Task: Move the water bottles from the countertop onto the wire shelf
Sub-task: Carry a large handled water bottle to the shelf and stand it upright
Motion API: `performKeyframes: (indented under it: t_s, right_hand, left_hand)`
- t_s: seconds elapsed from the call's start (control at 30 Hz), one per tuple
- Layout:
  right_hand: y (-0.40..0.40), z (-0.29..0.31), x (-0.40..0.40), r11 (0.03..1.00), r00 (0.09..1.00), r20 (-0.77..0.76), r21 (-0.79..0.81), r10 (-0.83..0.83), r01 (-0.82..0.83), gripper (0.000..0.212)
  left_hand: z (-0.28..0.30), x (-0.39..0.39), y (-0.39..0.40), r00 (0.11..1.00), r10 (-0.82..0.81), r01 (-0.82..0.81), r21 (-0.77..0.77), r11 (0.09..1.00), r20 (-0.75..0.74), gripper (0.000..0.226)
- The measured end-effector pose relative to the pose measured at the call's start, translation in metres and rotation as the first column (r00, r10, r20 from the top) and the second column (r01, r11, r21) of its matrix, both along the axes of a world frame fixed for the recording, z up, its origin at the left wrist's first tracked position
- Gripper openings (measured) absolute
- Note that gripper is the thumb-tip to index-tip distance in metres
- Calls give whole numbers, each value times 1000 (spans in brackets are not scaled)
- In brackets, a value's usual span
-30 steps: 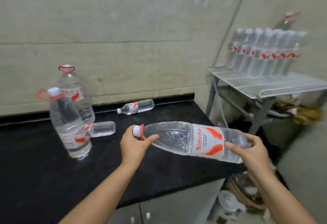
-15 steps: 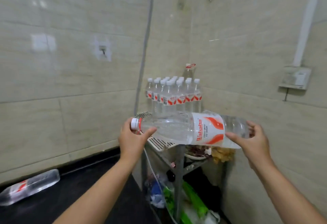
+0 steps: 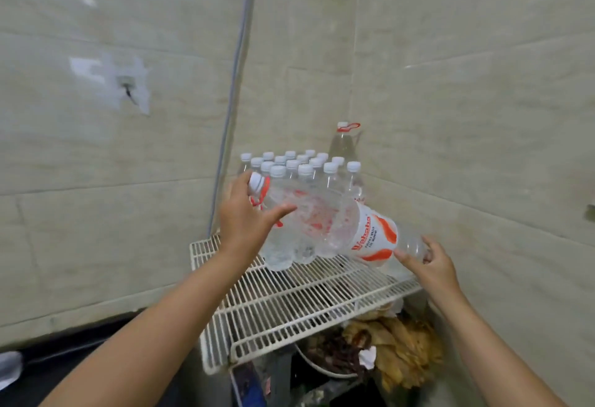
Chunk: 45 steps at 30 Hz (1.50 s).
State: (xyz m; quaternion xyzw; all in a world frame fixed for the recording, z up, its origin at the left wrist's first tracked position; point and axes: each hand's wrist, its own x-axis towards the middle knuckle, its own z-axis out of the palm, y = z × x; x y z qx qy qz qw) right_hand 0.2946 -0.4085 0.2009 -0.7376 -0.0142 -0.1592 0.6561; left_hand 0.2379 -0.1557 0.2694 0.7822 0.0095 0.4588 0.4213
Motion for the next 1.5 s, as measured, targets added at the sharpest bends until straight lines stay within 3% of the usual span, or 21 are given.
performKeyframes:
  t_s: [0.23,0.33,0.37,0.43,0.5,0.57,0.63,0.73,0.8,0.9,0.97,1.07,1.17,1.27,1.37,1.43,1.5]
  right_hand:
    - [-17,-13,85,943,929,-170,9,330,-333,69]
    - [-24,-16,101,891,872,-233,-39,432,-452,56]
    - [-27,-16,104,877,861,-263,-90,435,-471,53]
    - [-36,-11,105,812,889,-292,-378,352,-445,50]
    - [-46,2,106,642,951,-177,-705,253,-302,61]
    - [-46,16,105,610,958,1,-771,288,-182,74]
    - [-32,24,101,668,942,112,-731,316,-138,93]
    - [-13,22,101,865,958,194,-493,212,-91,115]
    - [-11,18,108,944,965,222,-322,142,-65,113]
    - [-21,20,123,970,963,221,-219,152,-102,104]
    - [-30,24,138,961,959,134,-160,249,-227,94]
    - [-43,31,166,860,860,29,-57,510,-508,78]
    - [-52,36,178,707,708,-39,-26,705,-706,102]
    - [-62,40,175,641,643,-39,-43,765,-766,103]
    - [-61,36,158,773,773,21,-55,634,-632,106]
    - [-44,33,141,931,930,90,-119,357,-346,110]
    - [-17,33,126,975,978,168,-202,124,-89,115]
  left_hand:
    - [19,49,-55,984,174,-177,173,969,31,78]
    - [30,73,-75,977,212,-203,272,941,-5,77]
    - [33,80,-81,975,220,-201,303,931,-30,79]
    - [40,91,-92,970,231,-195,334,922,-73,84]
    - [49,103,-103,969,231,-183,371,910,-87,86]
    - [59,112,-117,973,220,-168,437,884,-71,84]
    - [69,121,-131,982,180,-129,516,847,-51,76]
    - [84,130,-155,996,81,-46,636,770,-27,59]
    - [87,132,-162,996,24,-79,704,706,87,52]
    - [73,141,-145,961,39,-230,710,666,275,48]
    - [60,145,-129,960,156,-278,701,657,234,50]
    - [42,148,-105,888,438,-175,780,601,-138,63]
    - [25,154,-90,778,582,-154,828,540,-235,68]
    - [13,160,-86,744,609,-118,843,525,-276,70]
    - [7,166,-85,749,610,-129,846,517,-258,71]
    - [6,170,-86,754,611,-143,847,512,-242,72]
    - [4,174,-87,761,609,-153,849,505,-225,72]
